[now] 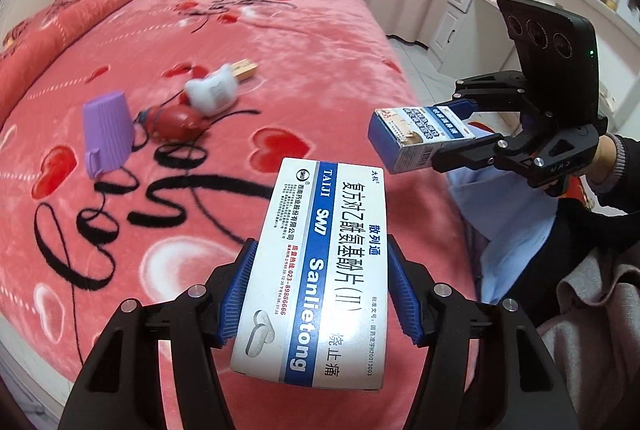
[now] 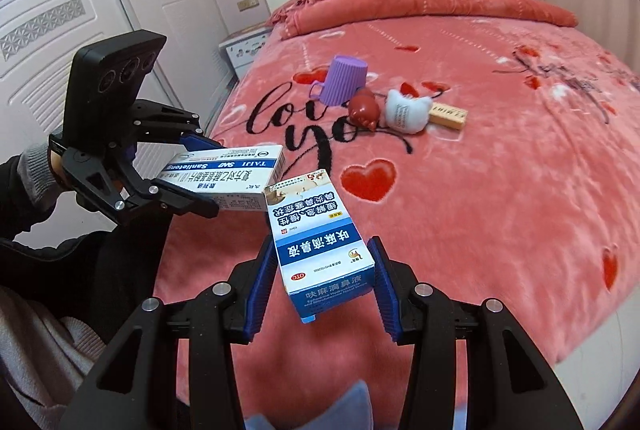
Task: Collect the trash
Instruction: 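Carry both medicine boxes with both tools over the orange bin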
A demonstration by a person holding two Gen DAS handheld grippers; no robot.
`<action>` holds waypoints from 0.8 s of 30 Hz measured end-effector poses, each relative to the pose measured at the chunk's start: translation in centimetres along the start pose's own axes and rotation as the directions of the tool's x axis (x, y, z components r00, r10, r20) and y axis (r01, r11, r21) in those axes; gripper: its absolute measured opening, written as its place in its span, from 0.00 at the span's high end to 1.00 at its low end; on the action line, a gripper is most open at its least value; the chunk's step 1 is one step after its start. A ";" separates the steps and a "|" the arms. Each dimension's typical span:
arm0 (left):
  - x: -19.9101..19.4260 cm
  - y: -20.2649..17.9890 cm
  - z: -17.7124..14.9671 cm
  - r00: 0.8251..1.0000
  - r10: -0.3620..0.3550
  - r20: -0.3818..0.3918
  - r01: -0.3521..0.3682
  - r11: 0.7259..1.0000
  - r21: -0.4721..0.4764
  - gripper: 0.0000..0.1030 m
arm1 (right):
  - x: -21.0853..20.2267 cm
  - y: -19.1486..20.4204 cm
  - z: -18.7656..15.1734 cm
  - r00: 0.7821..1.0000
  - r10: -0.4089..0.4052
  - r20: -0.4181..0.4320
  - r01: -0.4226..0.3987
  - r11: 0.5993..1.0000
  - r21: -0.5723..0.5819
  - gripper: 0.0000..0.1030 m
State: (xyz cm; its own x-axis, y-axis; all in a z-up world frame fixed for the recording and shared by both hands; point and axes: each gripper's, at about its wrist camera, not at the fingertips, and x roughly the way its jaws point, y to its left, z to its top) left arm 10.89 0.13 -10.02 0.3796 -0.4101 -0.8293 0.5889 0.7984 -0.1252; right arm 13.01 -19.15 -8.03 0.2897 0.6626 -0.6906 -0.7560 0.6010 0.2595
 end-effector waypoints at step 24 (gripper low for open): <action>7.0 -16.3 14.1 0.987 -0.159 -0.029 0.156 0.891 0.425 0.39 | -18.6 -8.9 -11.7 0.927 -0.334 0.168 0.277 0.915 0.294 0.55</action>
State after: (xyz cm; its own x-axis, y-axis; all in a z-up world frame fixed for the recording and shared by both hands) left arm 13.96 -21.95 -6.12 0.2605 -0.5193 -0.8139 0.8878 0.4601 -0.0095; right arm 7.49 -42.04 -5.40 0.6200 0.4885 -0.6140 -0.4385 0.8646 0.2451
